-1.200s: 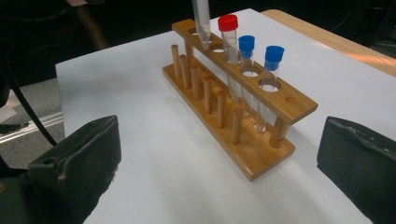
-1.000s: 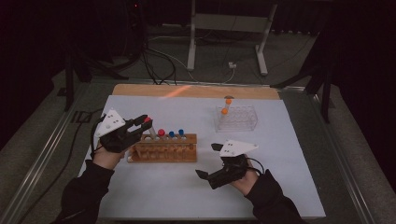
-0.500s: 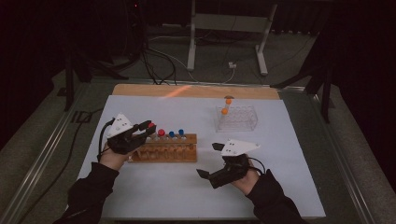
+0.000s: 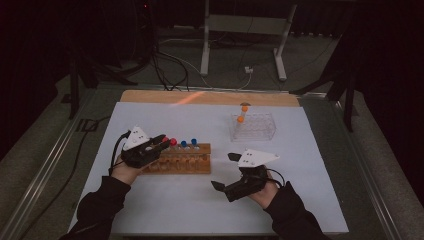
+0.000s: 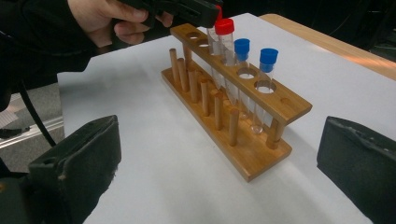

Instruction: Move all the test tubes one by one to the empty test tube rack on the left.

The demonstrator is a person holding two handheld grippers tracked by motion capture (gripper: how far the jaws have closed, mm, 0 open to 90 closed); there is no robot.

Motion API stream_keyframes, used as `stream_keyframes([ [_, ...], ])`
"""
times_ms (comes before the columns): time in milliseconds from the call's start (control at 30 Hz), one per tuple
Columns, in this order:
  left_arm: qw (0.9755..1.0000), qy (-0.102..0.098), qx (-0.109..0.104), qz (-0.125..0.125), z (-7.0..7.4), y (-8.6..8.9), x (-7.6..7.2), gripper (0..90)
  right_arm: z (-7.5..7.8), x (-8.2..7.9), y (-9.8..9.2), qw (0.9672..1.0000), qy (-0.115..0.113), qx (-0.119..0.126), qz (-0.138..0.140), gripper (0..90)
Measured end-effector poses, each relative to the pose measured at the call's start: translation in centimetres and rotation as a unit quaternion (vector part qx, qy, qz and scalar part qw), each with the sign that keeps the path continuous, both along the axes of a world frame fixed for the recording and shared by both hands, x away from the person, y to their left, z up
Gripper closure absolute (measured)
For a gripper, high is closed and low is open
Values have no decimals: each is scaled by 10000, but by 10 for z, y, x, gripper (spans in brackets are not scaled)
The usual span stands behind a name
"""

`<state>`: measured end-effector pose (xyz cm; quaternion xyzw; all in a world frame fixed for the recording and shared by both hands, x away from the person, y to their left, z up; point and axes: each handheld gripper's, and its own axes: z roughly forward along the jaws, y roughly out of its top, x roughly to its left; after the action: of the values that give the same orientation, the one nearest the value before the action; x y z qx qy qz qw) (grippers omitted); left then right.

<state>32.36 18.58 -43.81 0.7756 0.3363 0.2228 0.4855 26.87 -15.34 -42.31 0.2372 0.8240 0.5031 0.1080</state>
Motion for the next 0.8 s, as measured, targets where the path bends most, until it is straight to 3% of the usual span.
stream_keyframes([
  [400, 10000, -83, 21, 32, 4, 3, -2, 714, 1, 0, -1, 10000, 20, 21, 11, 0],
  [600, 9998, 71, 201, -7, -2, 3, 0, 713, 1, 0, 0, 10000, 10, 2, 41, 0],
  [800, 9997, 159, 173, -67, -4, 6, 1, 712, 2, 0, -2, 10000, 16, 25, 22, 0],
])
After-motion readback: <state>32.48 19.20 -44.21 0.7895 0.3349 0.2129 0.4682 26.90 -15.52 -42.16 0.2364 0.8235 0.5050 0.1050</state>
